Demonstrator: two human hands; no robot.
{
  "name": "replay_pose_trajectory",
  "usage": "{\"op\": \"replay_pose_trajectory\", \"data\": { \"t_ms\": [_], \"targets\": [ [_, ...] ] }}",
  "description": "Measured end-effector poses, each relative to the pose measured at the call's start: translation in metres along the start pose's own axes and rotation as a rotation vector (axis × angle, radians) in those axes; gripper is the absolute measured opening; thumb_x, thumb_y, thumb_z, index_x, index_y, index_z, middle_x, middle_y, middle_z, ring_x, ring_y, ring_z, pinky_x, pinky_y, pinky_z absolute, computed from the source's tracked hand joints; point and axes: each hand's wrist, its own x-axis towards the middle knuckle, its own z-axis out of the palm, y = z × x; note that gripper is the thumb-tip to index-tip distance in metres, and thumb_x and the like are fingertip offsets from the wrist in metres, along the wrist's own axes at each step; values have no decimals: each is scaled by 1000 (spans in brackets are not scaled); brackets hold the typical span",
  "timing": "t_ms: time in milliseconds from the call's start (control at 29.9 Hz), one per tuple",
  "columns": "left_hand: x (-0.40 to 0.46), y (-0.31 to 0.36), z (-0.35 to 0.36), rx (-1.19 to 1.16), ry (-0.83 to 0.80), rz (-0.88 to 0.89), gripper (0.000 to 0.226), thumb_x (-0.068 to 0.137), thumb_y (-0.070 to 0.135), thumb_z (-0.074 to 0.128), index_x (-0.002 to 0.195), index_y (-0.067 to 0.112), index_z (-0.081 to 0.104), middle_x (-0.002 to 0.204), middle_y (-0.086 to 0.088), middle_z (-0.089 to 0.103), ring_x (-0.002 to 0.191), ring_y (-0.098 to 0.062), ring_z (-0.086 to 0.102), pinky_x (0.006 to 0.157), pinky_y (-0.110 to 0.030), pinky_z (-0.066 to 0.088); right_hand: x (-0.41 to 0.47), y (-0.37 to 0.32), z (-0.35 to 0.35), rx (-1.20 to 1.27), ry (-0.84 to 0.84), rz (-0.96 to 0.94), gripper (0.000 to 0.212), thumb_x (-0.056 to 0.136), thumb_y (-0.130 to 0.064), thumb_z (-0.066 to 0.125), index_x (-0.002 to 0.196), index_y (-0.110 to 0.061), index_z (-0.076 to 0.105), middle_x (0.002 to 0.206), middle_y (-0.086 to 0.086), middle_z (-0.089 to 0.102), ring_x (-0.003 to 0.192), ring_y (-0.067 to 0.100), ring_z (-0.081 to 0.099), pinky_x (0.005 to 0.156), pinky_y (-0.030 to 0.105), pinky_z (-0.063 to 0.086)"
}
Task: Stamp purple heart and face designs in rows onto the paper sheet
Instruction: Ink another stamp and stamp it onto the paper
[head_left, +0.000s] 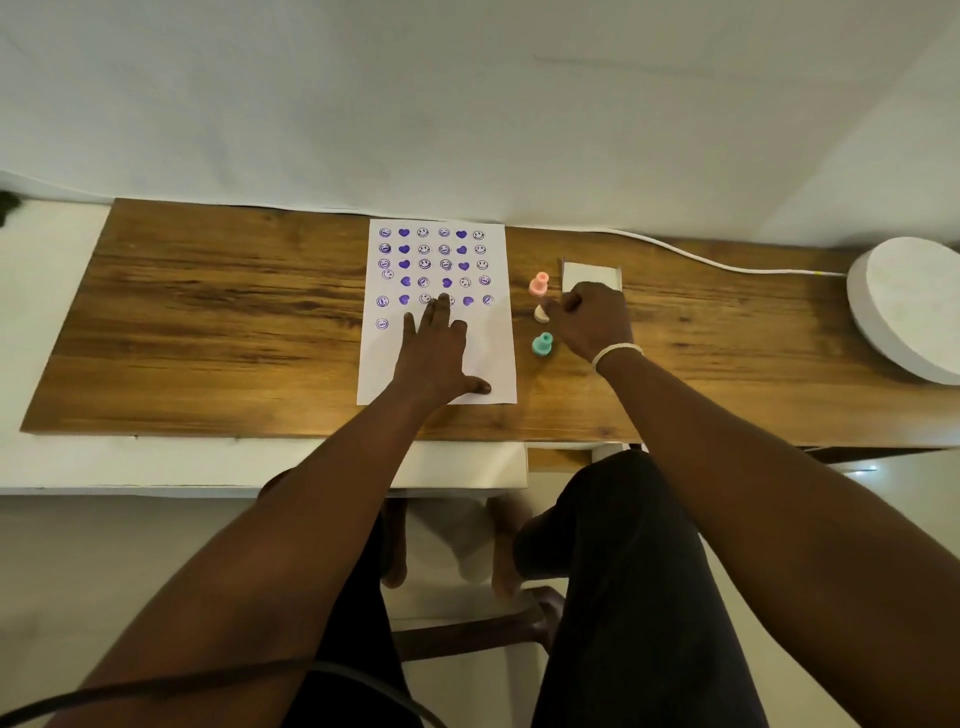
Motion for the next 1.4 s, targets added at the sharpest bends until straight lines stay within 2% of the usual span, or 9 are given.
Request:
{"op": "replay_pose_trajectory", "data": {
  "t_ms": [201,435,568,635,702,903,1037,1271,1404],
  "targets": [
    [-1,0,-1,-28,-5,6,93,66,73,69,135,15,46,164,-14,11,153,-31,6,120,-57,5,25,-10,-4,-90,-65,12,28,79,-34,71,86,-7,67,82,5,61,81,21,60,70,27,38],
    [7,12,-18,-166,181,55,82,80,61,66,141,13,44,159,-10,29,149,-27,25,122,-49,16,35,-8,8,-243,-168,-66,32,78,-25,74,102,-5,70,99,12,71,93,26,66,73,25,43],
    [18,34,-33,-390,227,108,54,83,45,70,126,15,56,125,-5,64,110,-21,63,93,-32,49,43,-8,-14,-99,-168,33,33,72,-32,74,86,-2,75,85,12,71,80,23,64,67,29,45],
    [24,47,-43,-473,235,136,43,83,36,74,118,14,62,111,-3,69,94,-17,67,84,-32,55,48,-10,-31,153,-264,137,29,72,-28,73,83,-1,75,80,15,72,73,23,65,67,34,54],
    [29,62,-55,-571,237,139,46,79,29,78,120,12,63,112,-5,70,95,-17,67,85,-33,57,47,-14,-45,453,-414,267,22,79,-16,71,92,2,73,84,15,71,72,21,65,62,28,59],
    [38,86,-63,-674,231,151,39,79,17,77,117,8,69,110,-11,73,97,-23,70,91,-41,57,45,-11,-63,734,-605,379,11,88,-12,61,88,-5,69,85,12,66,70,18,60,62,24,51],
    [40,90,-62,-744,232,105,38,79,17,79,115,6,69,108,-11,74,91,-16,70,80,-18,53,44,2,-69,817,-641,336,22,92,-11,60,108,2,67,91,15,64,71,15,59,63,22,52],
    [45,89,-56,-832,203,30,37,79,25,79,112,7,73,101,-7,76,85,-12,68,69,-12,46,50,16,-74,733,-634,76,19,91,-6,63,108,-5,71,102,11,71,90,16,68,79,25,58],
    [43,74,-48,-803,211,-4,35,81,25,78,111,7,72,100,-4,74,83,-9,67,66,-1,42,57,29,-76,109,-341,-68,22,87,-18,68,105,-8,74,96,12,75,75,13,66,63,18,50]
  ]
}}
